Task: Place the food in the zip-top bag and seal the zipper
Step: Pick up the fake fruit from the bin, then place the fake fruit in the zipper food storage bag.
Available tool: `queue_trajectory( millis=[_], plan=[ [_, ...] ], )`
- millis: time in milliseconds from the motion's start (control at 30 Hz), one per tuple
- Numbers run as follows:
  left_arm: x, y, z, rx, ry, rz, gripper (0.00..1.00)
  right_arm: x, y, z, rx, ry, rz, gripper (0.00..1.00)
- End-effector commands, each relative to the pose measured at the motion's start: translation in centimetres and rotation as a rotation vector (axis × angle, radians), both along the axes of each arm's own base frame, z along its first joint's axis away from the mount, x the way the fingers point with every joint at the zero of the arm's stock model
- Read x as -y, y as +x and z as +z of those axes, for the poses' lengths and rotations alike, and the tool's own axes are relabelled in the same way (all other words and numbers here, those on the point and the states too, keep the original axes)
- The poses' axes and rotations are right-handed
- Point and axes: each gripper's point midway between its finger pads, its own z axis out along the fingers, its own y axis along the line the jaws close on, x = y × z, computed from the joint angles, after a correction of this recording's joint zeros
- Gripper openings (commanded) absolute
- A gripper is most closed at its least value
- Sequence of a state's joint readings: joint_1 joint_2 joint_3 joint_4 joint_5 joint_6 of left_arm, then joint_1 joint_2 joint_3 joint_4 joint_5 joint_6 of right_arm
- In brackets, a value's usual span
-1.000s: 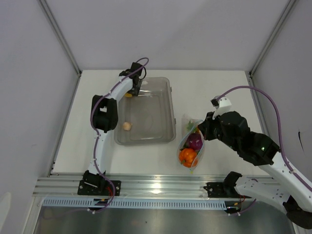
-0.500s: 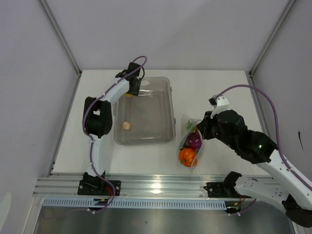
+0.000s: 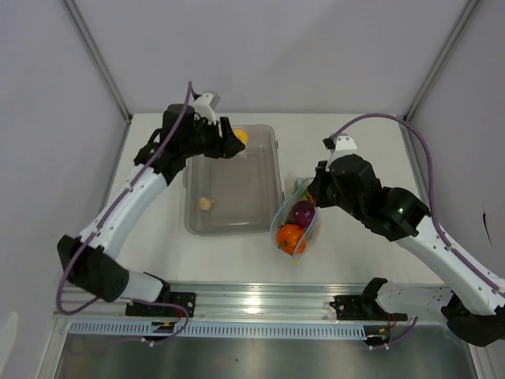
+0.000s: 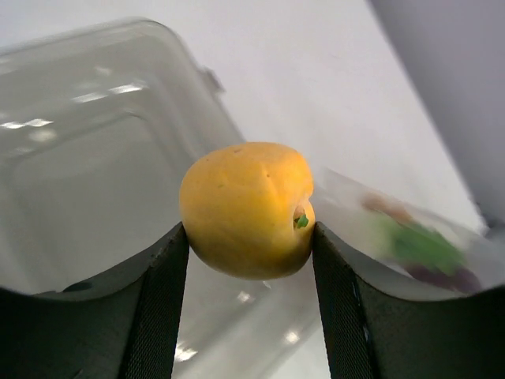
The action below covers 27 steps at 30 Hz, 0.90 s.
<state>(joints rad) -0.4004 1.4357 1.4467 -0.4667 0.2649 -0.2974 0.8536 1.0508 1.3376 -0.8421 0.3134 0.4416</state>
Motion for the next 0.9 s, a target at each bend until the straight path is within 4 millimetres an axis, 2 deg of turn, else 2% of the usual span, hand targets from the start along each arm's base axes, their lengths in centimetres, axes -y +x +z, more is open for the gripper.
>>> queue_trajectory(
  millis=[0,33,100,133,167,200,233,267,333,467,600,800,867],
  plan=[
    [4.3,-6.9,4.4,0.052,-0.303,-0.287,0.01,-0.4,1.8,2.8,0.042,0.037,-0.070,0.00],
    [5.0,-8.8,4.1,0.048,-0.329,-0.350,0.00,-0.2,2.3,3.3,0.043,0.041,-0.090,0.00],
    [4.8,-11.6,6.2,0.135,-0.368,-0.396,0.01,-0.2,3.1,2.2,-0.002,0.012,-0.120,0.00],
    [5.1,-12.9,6.6,0.150,-0.375,-0.422,0.01,-0.5,3.3,2.0,-0.016,0.014,-0.114,0.00],
    [5.1,-13.8,5.4,0.127,-0.381,-0.427,0.00,-0.2,3.7,1.9,-0.024,0.014,-0.128,0.00],
    [5.1,-14.8,6.0,0.151,-0.399,-0.448,0.01,-0.4,3.9,1.6,-0.034,0.015,-0.133,0.00],
    [4.8,-16.3,7.7,0.211,-0.427,-0.480,0.00,-0.4,4.0,1.5,-0.037,0.016,-0.133,0.00],
    [5.0,-17.3,6.9,0.185,-0.434,-0.503,0.01,-0.6,4.1,1.5,-0.040,0.023,-0.129,0.00],
    [4.9,-18.9,8.7,0.251,-0.472,-0.541,0.00,-0.8,4.2,1.5,-0.040,0.028,-0.123,0.00],
    [6.6,-21.7,8.4,0.212,-0.517,-0.649,0.00,-1.1,4.2,1.7,-0.043,0.043,-0.114,0.00],
    [8.8,-22.2,6.4,0.135,-0.502,-0.675,0.01,-1.2,4.0,2.3,-0.035,0.062,-0.103,0.00],
    [11.4,-20.3,1.7,-0.018,-0.460,-0.595,0.00,-1.1,3.6,2.4,-0.036,0.082,-0.095,0.00],
    [11.9,-19.6,1.2,-0.018,-0.446,-0.566,0.01,-1.2,3.4,2.4,-0.038,0.095,-0.085,0.00]
  ],
)
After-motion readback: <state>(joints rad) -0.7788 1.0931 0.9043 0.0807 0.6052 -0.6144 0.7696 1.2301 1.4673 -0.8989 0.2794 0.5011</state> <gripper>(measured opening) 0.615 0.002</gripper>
